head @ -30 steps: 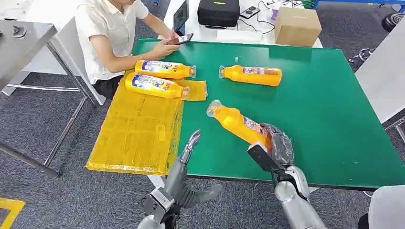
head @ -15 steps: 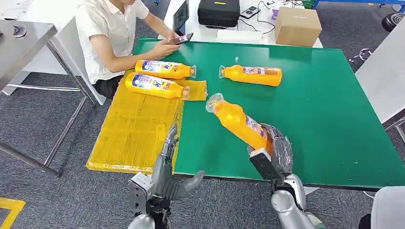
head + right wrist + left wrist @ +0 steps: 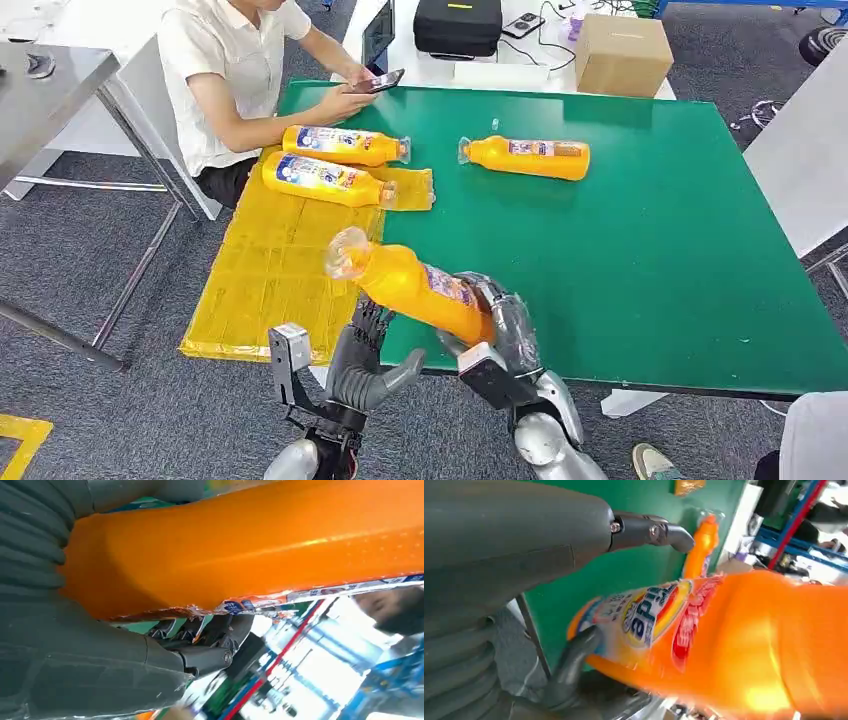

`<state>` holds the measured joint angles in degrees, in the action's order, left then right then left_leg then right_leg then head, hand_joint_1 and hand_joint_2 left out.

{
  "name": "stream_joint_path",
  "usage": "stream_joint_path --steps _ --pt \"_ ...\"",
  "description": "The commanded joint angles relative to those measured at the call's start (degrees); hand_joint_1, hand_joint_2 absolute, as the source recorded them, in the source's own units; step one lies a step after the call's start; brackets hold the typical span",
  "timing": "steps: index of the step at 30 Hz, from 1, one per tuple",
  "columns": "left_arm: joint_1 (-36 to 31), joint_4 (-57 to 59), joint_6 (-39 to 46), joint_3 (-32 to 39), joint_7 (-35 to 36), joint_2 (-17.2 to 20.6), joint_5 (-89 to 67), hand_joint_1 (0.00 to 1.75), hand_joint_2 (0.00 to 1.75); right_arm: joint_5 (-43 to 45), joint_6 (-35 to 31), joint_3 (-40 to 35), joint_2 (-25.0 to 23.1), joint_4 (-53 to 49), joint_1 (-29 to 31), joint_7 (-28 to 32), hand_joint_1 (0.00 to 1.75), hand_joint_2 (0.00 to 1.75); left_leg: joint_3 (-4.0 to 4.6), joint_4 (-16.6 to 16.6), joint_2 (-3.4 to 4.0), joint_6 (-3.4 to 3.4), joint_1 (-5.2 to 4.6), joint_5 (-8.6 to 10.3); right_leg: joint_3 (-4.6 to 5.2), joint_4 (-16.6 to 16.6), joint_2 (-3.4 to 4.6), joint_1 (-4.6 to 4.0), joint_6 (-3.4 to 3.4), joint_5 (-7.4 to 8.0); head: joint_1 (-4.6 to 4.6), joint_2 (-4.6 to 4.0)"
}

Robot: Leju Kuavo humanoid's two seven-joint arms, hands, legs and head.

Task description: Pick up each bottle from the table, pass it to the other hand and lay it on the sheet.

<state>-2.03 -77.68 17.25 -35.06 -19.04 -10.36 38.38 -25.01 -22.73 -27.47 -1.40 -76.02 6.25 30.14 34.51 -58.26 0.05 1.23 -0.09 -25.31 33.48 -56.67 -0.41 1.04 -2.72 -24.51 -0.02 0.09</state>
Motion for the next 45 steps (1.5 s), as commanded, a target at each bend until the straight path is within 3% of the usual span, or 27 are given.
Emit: stream_joint_path --steps 1,8,10,12,14,15,16,17,23,24,26,28,29,30,31,45 --pt "-2.3 4.48 0.09 -0.16 0.2 -0.11 1.15 0.0 1.75 1.21 0.15 -5.1 0.87 -0.31 2.13 -0.04 1.34 1.75 -0.18 0.05 0.03 -0.07 0.04 -0.04 -0.18 0.06 0.06 -0.04 0.1 -0.02 0.0 0.0" --pt "-4.54 1.62 1.66 0.92 -5.83 -1.4 0.16 0.0 1.75 2.34 2.35 -8.32 0.55 2.19 2.75 -0.14 1.36 1.75 -0.05 0.0 0.0 -0.05 0.05 -0.01 -0.06 0.02 0.02 -0.05 0.08 0.01 0.0 0.0" --pt "-4.6 0.06 2.35 1.93 -7.42 -1.86 0.35 0.0 1.75 1.88 4.07 -10.23 0.63 3.68 3.31 -0.76 1.27 1.75 -0.09 -0.01 0.07 -0.07 0.06 -0.03 -0.08 0.01 0.09 -0.06 0.1 0.01 -0.02 0.0" --pt "-4.1 -1.18 0.68 2.96 -6.07 -2.08 3.6 0.0 1.75 2.26 5.65 -11.49 0.86 4.96 3.51 -1.13 1.45 1.75 -0.15 -0.01 0.11 -0.07 0.08 -0.05 -0.15 0.03 0.13 -0.08 0.12 0.0 0.0 0.0" --pt "-3.74 -1.81 0.71 3.39 -7.97 -1.87 3.08 0.0 1.75 3.84 7.35 -11.44 0.89 5.16 3.15 -1.54 1.48 1.75 -0.21 0.02 0.13 -0.1 0.08 -0.07 -0.19 0.05 0.16 -0.09 0.15 -0.01 0.0 0.0" --pt "-3.73 -2.02 2.29 3.65 -9.8 -1.82 1.51 0.12 1.75 4.14 8.17 -11.61 1.11 4.96 2.81 -1.88 1.45 1.75 -0.18 0.05 0.04 -0.08 0.07 -0.04 -0.19 0.08 0.06 -0.07 0.12 -0.01 0.02 0.0" --pt "-3.77 -2.19 2.27 3.65 -9.8 -1.72 1.51 1.64 1.75 4.27 8.85 -11.93 1.25 5.02 2.74 -2.08 1.47 1.75 -0.14 0.04 0.04 -0.06 0.06 -0.03 -0.15 0.07 0.06 -0.06 0.09 0.0 0.0 0.0" --pt "-3.9 -2.47 2.38 3.87 -10.03 -1.56 1.3 1.75 1.75 5.19 10.38 -12.3 1.29 5.17 2.47 -2.28 1.47 1.75 -0.12 0.04 0.03 -0.05 0.04 -0.03 -0.13 0.06 0.04 -0.05 0.08 -0.01 0.0 0.0" --pt "-3.65 -4.2 1.02 4.12 -11.3 -1.4 0.63 1.75 1.75 5.84 12.59 -13.37 0.82 7.45 2.47 -2.33 1.47 1.75 -0.14 0.06 -0.02 -0.06 0.06 -0.01 -0.14 0.09 0.0 -0.06 0.09 -0.01 0.0 0.0" --pt "-3.67 -4.18 0.91 4.02 -11.27 -1.39 0.59 1.75 1.75 5.84 12.63 -13.37 0.78 7.53 2.54 -2.33 1.4 1.75 -0.21 0.05 -0.03 -0.09 0.09 -0.04 -0.22 0.11 -0.01 -0.1 0.13 -0.03 0.0 0.0" --pt "-3.58 -4.08 -0.05 3.93 -10.42 -1.3 1.33 1.75 1.75 6.18 12.95 -13.22 0.67 7.25 2.7 -2.11 1.08 1.75 -0.1 0.06 -0.08 -0.06 0.05 0.01 -0.1 0.07 -0.07 -0.05 0.09 -0.01 0.0 0.0" --pt "-3.53 -4.01 -0.14 4.0 -10.37 -1.22 1.4 1.75 1.75 6.19 12.97 -13.18 0.64 7.09 2.77 -2.11 1.08 1.75 -0.15 0.05 -0.06 -0.07 0.07 -0.02 -0.15 0.08 -0.04 -0.08 0.11 -0.03 0.0 0.0" --pt "-3.53 -4.01 -0.14 4.0 -10.37 -1.22 1.4 1.75 1.75 6.19 12.97 -13.18 0.64 7.09 2.77 -2.11 0.51 1.75 -0.12 0.04 -0.02 -0.06 0.05 -0.02 -0.11 0.07 -0.02 -0.05 0.09 -0.02 -0.02 0.0" --pt "-3.35 -3.79 -1.46 4.16 -8.92 -1.22 2.9 1.75 1.75 6.61 13.35 -12.92 0.63 6.62 2.68 -2.18 0.09 1.75 -0.23 0.07 -0.07 -0.09 0.09 -0.03 -0.25 0.12 -0.05 -0.09 0.13 -0.04 0.0 0.0" --pt "-3.09 -3.57 -1.76 4.6 -8.28 -1.21 3.68 1.75 1.75 6.91 13.38 -12.59 0.4 6.43 2.5 -2.27 0.0 1.75 -0.16 0.05 -0.08 -0.07 0.06 -0.01 -0.17 0.08 -0.07 -0.06 0.11 -0.04 0.0 0.0" --pt "-4.29 -1.12 6.71 7.07 -9.26 -0.73 -1.26 1.75 1.75 6.29 7.15 -10.11 -1.15 6.22 -0.85 -0.62 0.0 1.75 -0.06 0.05 0.0 -0.05 0.02 0.0 -0.05 0.05 0.0 -0.03 0.06 -0.01 -0.02 0.0"
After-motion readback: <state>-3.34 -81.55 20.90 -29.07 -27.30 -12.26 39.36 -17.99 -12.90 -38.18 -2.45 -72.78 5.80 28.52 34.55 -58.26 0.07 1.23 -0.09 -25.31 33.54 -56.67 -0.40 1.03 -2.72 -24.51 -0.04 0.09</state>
